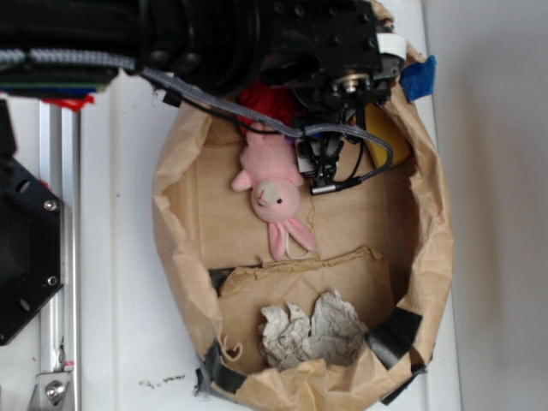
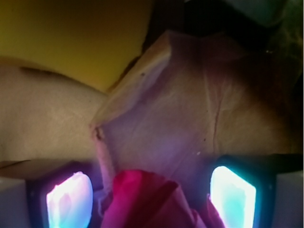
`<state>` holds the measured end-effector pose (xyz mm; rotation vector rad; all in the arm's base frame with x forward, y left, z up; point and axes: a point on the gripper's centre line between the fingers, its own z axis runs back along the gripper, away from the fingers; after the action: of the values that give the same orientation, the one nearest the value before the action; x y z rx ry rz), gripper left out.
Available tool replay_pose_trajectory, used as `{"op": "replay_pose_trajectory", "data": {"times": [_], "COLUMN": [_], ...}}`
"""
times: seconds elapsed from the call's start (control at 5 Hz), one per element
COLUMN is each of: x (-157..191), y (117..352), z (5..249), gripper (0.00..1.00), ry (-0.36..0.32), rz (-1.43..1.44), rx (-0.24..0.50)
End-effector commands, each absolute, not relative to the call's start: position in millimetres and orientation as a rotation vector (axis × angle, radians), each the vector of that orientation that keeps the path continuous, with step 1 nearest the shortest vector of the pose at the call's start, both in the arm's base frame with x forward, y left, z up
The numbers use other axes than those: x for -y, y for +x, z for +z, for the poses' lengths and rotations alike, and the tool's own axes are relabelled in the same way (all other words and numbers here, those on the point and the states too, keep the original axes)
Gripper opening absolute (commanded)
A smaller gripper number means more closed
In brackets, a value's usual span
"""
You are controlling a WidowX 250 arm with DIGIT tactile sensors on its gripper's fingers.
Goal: Grab the red paper.
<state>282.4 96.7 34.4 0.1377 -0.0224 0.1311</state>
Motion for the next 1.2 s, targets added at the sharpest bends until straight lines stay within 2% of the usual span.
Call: {"op": "replay_pose_trajectory", "data": {"times": [0.0,0.6,0.8,1.0], "x": [-120.1,-121.8,-119.4,-104.6], "y": [292.3,295.0,296.0,293.1], "z": [59.7,63.9,71.0,94.5], "gripper": [0.0,0.0,0.0,0.0], "ry": [0.144,0.132,0.117,0.072], "rz": [0.183,0.205,0.226,0.262], "rx": [0.08,0.092,0.1,0.136]}}
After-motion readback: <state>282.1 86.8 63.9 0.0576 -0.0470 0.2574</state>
